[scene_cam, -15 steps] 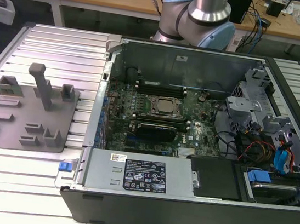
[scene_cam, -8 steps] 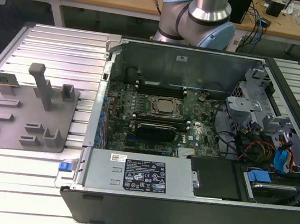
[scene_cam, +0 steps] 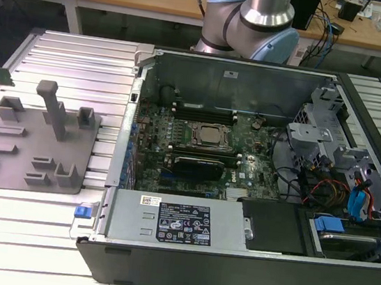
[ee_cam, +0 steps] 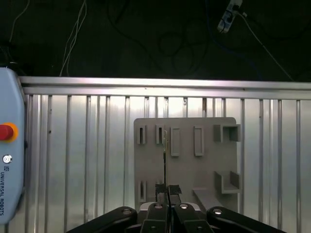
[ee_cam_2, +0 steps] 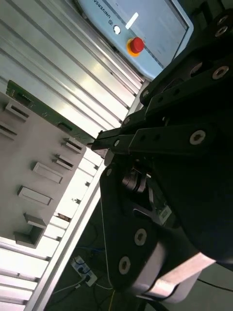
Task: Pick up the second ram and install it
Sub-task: 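Pick up the second ram and move it above second insertion slot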
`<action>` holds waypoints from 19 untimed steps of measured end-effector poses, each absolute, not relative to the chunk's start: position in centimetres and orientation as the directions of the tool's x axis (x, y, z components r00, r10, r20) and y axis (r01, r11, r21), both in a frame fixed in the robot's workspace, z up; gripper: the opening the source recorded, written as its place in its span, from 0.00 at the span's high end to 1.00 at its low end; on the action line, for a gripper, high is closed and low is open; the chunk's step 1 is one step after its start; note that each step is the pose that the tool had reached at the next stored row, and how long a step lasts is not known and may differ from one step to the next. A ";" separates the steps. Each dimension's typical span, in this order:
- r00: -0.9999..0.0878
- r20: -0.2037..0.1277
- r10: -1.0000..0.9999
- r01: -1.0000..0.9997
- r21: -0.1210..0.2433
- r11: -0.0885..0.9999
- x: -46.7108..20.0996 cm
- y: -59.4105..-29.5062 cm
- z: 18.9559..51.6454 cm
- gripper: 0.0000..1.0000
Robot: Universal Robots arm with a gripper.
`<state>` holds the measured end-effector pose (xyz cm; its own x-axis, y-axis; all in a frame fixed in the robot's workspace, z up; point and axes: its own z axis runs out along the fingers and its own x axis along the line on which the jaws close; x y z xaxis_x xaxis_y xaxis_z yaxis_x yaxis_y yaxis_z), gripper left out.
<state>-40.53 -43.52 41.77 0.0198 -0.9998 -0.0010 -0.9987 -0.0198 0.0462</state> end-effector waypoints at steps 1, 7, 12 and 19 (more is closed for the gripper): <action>0.020 -0.001 -1.000 -0.999 0.046 -0.020 -40.5 -43.5 42.3 0.91; 0.020 -0.001 -1.000 -0.999 0.046 -0.020 -40.5 -43.5 43.0 0.91; 0.020 -0.001 -1.000 -0.999 0.046 -0.020 -40.2 -43.5 43.1 0.91; 0.020 -0.001 -1.000 -0.999 0.046 -0.020 -38.3 -43.5 43.0 0.91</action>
